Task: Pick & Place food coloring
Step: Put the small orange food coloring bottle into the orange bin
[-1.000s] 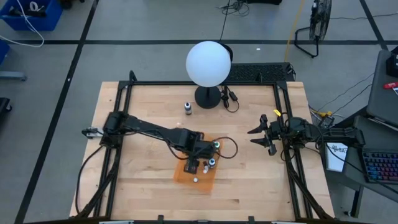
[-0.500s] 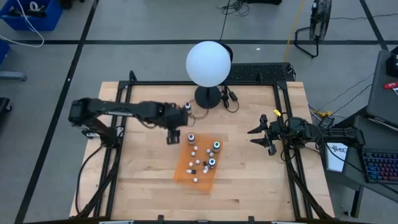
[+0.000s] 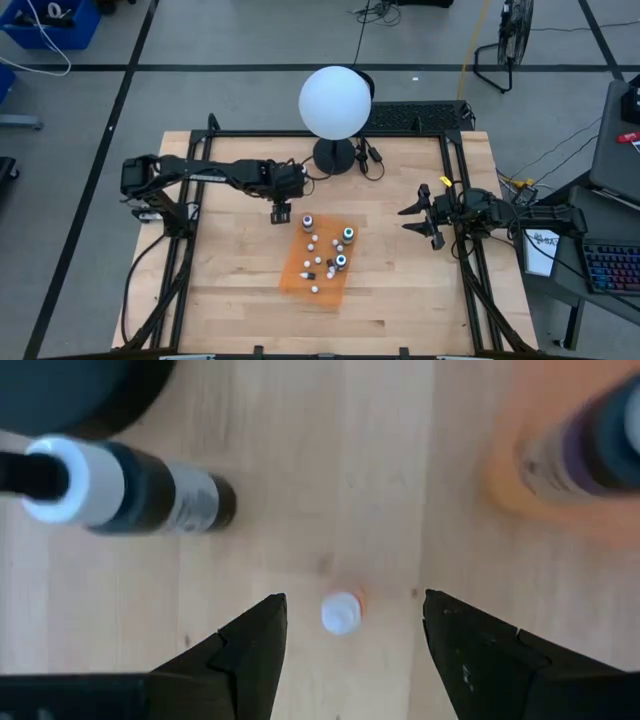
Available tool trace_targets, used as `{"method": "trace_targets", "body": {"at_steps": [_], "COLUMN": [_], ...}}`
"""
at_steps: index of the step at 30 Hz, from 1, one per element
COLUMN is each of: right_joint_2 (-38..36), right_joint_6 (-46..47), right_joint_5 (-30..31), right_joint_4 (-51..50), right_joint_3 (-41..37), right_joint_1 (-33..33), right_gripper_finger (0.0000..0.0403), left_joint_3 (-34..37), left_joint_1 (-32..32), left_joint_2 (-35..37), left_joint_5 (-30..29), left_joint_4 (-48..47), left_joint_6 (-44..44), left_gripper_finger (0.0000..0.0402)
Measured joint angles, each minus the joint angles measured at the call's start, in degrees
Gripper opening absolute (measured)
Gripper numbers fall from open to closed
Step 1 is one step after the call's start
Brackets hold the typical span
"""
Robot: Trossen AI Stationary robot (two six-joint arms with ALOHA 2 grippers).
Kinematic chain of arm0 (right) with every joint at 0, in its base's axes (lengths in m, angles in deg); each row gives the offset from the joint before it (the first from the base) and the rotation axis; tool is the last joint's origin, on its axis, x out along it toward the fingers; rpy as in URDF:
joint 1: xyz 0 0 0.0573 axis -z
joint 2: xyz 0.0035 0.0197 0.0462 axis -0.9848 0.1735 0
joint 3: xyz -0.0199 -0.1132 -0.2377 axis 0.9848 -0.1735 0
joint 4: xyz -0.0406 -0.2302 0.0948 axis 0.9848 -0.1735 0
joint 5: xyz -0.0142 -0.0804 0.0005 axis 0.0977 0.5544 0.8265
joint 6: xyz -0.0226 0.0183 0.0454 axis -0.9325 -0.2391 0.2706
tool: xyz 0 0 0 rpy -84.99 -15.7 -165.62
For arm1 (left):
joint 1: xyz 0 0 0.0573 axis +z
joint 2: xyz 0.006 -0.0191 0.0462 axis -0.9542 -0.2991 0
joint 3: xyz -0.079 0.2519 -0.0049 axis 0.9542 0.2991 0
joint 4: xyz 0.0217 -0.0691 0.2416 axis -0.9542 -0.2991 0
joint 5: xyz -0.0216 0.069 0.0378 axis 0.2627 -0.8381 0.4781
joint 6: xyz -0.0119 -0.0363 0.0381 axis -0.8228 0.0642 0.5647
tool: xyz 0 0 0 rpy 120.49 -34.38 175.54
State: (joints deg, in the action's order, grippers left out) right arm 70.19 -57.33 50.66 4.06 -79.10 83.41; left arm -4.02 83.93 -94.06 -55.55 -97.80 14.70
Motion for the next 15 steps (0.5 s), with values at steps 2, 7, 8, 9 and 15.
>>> {"method": "trace_targets", "body": {"at_steps": [2,7,8,9,15], "right_joint_2": [0.0,0.0,-0.02,-0.01,0.07], "right_joint_6": [0.0,0.0,0.0,0.0,0.0], "right_joint_5": [0.02,0.01,0.0,0.0,0.0], "right_joint_4": [0.05,0.05,0.07,0.07,0.06], "right_joint_3": [0.0,-0.02,-0.02,0.0,0.0], "right_joint_1": [0.0,-0.02,-0.02,0.0,0.0], "right_gripper_finger": [0.0165,0.0165,0.0165,0.0165,0.0163], "left_joint_3": [0.11,0.11,0.11,0.11,0.11], "left_joint_1": [0.19,0.78,0.88,0.98,1.76], "left_joint_2": [-0.21,-2.55,-3.49,-4.18,-9.75], "left_joint_5": [-0.04,1.09,1.11,1.15,1.25], "left_joint_4": [0.04,0.57,0.95,1.22,1.69], "left_joint_6": [0.08,0.54,0.66,0.86,1.61], "left_gripper_finger": [0.0237,0.0237,0.0237,0.0237,0.0237]}}
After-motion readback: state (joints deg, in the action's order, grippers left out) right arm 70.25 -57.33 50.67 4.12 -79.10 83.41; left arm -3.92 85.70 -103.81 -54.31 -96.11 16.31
